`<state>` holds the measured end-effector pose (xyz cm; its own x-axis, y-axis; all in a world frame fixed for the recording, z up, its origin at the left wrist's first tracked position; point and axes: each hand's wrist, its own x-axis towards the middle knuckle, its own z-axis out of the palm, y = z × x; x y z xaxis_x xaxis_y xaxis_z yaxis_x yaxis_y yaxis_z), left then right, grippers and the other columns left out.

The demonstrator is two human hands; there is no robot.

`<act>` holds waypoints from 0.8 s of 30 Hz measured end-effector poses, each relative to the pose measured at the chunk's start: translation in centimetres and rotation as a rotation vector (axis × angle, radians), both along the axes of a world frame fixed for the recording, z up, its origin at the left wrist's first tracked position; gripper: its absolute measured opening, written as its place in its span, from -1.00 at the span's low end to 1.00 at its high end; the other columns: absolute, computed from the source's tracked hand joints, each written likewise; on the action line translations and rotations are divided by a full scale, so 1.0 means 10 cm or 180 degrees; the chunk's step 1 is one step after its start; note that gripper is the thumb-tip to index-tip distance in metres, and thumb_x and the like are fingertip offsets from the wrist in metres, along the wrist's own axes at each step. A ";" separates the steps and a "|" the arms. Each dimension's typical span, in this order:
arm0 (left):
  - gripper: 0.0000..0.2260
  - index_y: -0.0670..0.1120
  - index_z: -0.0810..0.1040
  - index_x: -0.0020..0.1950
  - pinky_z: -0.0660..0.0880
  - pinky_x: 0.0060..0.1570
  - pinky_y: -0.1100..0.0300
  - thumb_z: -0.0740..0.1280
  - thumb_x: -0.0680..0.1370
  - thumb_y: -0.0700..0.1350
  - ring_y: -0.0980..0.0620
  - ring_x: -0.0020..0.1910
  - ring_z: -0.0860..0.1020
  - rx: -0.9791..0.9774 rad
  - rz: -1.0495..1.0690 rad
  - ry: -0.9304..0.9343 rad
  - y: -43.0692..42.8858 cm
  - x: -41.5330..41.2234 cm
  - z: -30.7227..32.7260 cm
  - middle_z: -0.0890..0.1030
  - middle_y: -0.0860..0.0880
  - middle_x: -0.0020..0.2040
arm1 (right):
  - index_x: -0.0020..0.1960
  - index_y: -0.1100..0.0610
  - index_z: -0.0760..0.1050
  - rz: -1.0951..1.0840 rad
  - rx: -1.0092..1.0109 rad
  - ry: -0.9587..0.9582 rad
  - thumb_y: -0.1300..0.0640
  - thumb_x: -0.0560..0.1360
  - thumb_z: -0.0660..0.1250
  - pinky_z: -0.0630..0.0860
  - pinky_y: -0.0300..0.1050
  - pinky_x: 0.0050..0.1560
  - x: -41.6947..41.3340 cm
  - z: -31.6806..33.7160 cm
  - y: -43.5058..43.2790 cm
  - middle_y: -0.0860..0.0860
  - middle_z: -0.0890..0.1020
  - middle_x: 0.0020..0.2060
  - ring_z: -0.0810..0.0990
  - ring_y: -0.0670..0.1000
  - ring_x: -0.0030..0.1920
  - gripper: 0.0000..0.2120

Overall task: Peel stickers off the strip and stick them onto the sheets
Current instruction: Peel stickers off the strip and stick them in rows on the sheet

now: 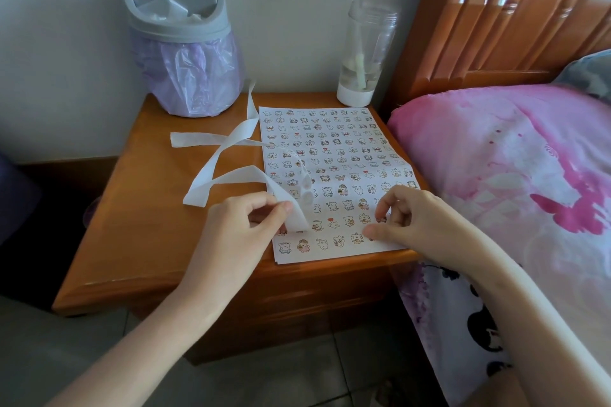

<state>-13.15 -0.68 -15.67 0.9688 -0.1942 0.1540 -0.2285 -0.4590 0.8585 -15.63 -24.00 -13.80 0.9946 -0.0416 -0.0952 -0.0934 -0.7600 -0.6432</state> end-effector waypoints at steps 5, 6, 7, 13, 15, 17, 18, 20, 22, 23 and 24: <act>-0.92 0.05 0.61 -0.06 0.46 -0.33 0.54 0.32 0.51 -0.04 0.23 -0.14 0.60 0.0034 0.0018 0.0004 -0.01 0.00 0.01 0.60 0.22 -0.14 | -0.12 0.05 0.50 0.0012 0.0088 -0.0009 0.02 0.40 0.46 0.29 -0.29 -0.35 0.00 -0.01 -0.03 -0.06 0.48 -0.48 0.38 -0.18 -0.49 -0.82; -0.92 0.05 0.61 -0.07 0.46 -0.34 0.55 0.32 0.51 -0.04 0.24 -0.15 0.60 0.0038 0.0021 -0.0003 -0.01 0.00 0.01 0.60 0.22 -0.14 | -0.11 0.04 0.49 0.0038 0.0116 0.0046 0.00 0.38 0.48 0.30 -0.30 -0.37 0.00 0.00 -0.02 -0.07 0.48 -0.47 0.37 -0.18 -0.47 -0.78; -0.92 0.06 0.61 -0.08 0.46 -0.34 0.55 0.32 0.51 -0.04 0.27 -0.14 0.60 0.0042 0.0017 -0.0012 -0.01 -0.01 0.02 0.60 0.23 -0.15 | -0.10 0.04 0.48 0.0063 0.0129 0.0094 -0.01 0.36 0.49 0.30 -0.31 -0.38 0.00 0.01 -0.02 -0.07 0.48 -0.47 0.37 -0.16 -0.46 -0.76; -0.87 0.01 0.64 -0.04 0.47 -0.34 0.53 0.32 0.51 -0.02 0.21 -0.13 0.61 0.0039 0.0009 0.0012 0.00 -0.01 0.01 0.63 0.18 -0.11 | -0.07 0.02 0.48 0.0133 0.0001 0.0042 0.05 0.47 0.40 0.32 -0.29 -0.34 0.00 -0.02 -0.08 -0.08 0.51 -0.44 0.40 -0.21 -0.46 -0.89; -0.88 0.03 0.62 -0.03 0.47 -0.34 0.52 0.32 0.51 -0.02 0.20 -0.14 0.61 0.0019 0.0012 0.0036 0.01 0.00 0.00 0.62 0.19 -0.11 | -0.09 -0.02 0.49 0.0117 0.0093 -0.0234 0.03 0.47 0.38 0.37 -0.24 -0.33 -0.01 -0.02 -0.03 -0.08 0.55 -0.38 0.43 -0.19 -0.42 -0.92; -0.90 0.04 0.61 -0.03 0.47 -0.34 0.53 0.31 0.51 -0.03 0.20 -0.17 0.62 -0.0064 0.0028 0.0074 0.01 0.00 0.01 0.61 0.20 -0.10 | -0.09 -0.03 0.51 0.0130 0.0444 -0.0677 0.01 0.47 0.38 0.47 -0.21 -0.27 -0.03 0.02 0.11 -0.10 0.60 -0.25 0.51 -0.14 -0.30 -0.93; -0.89 0.03 0.61 -0.02 0.47 -0.33 0.53 0.31 0.51 -0.03 0.20 -0.18 0.63 -0.0164 0.0029 0.0094 0.01 0.01 0.02 0.62 0.19 -0.09 | -0.08 -0.03 0.53 0.0197 0.0560 -0.0857 0.01 0.46 0.38 0.49 -0.23 -0.21 -0.04 0.03 0.20 -0.12 0.61 -0.19 0.52 -0.14 -0.23 -0.93; -0.87 0.02 0.62 -0.03 0.47 -0.30 0.52 0.30 0.51 -0.02 0.25 -0.15 0.62 -0.0375 0.0031 0.0098 0.02 0.01 0.05 0.65 0.17 -0.08 | -0.02 -0.06 0.55 0.0372 0.0595 -0.1076 0.00 0.45 0.39 0.46 -0.30 -0.12 -0.04 0.05 0.36 -0.19 0.60 -0.09 0.51 -0.13 -0.11 -0.88; -0.83 0.00 0.64 -0.02 0.46 -0.24 0.52 0.29 0.51 -0.01 0.23 -0.13 0.63 -0.0543 0.0059 0.0064 0.03 0.01 0.11 0.67 0.15 -0.11 | 0.02 -0.08 0.55 0.0505 0.0583 -0.1182 0.01 0.43 0.42 0.43 -0.31 -0.08 -0.02 0.04 0.46 -0.22 0.60 -0.07 0.50 -0.12 -0.05 -0.83; -0.81 -0.01 0.65 0.00 0.46 -0.22 0.52 0.29 0.51 0.01 0.20 -0.12 0.63 -0.0638 0.0076 0.0057 0.03 0.00 0.13 0.68 0.14 -0.12 | 0.03 -0.09 0.54 0.0553 0.0620 -0.1213 0.03 0.43 0.42 0.43 -0.28 -0.08 0.00 0.03 0.49 -0.22 0.60 -0.07 0.50 -0.11 -0.04 -0.82; -0.79 -0.02 0.65 0.01 0.45 -0.19 0.53 0.29 0.50 0.02 0.18 -0.10 0.63 -0.0712 0.0100 0.0051 0.03 0.00 0.15 0.68 0.13 -0.12 | 0.03 -0.10 0.54 0.0586 0.0674 -0.1244 0.05 0.43 0.43 0.45 -0.24 -0.08 0.01 0.02 0.52 -0.21 0.62 -0.09 0.52 -0.11 -0.05 -0.81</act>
